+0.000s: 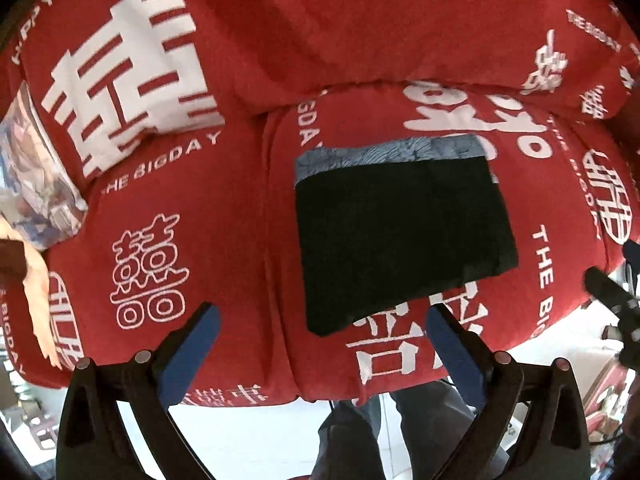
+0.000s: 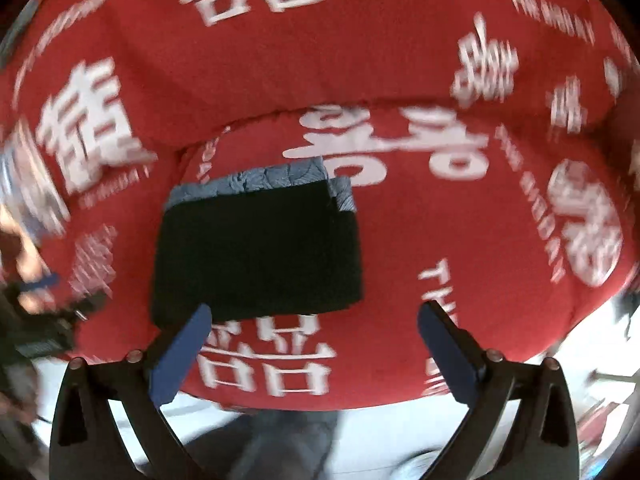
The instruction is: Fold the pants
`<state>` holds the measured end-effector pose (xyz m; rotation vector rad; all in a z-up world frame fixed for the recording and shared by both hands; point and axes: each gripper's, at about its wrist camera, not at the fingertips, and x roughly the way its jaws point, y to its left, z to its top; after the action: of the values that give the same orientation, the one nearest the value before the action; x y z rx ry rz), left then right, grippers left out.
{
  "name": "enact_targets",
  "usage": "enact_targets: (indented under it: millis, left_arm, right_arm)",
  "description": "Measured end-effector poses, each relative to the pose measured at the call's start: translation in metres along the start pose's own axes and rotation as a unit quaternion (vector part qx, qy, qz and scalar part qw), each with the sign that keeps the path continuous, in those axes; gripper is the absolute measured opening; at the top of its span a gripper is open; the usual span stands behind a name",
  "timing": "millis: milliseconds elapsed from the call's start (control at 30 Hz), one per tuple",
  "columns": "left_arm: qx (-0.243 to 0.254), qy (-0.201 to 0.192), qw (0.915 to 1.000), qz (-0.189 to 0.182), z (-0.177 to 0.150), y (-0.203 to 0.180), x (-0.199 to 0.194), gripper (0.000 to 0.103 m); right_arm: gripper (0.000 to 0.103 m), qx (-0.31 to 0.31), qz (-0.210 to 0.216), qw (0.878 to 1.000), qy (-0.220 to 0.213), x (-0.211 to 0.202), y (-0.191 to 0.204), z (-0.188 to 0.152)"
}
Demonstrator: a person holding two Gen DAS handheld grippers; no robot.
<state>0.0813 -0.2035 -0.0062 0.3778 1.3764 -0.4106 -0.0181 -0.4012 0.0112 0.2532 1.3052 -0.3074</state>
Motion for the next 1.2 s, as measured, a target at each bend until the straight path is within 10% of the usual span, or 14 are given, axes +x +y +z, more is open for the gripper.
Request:
enact_targets:
  millis: [500,1200]
  left_arm:
    - [-0.004,-0.021,0.9992,-0.033,-0.034,0.005,-0.023,0.103]
    - [0.002,0.014,0.9997,0.020,0.025,-0.039,0.009,0.103]
  right_arm:
    - [0.103,0.095,0.048,0.993,0.056,-0.026,0.001,-0.047]
    - [0.103,0.041,0.048,0.993,0.097,0.025,-0.007,0.022]
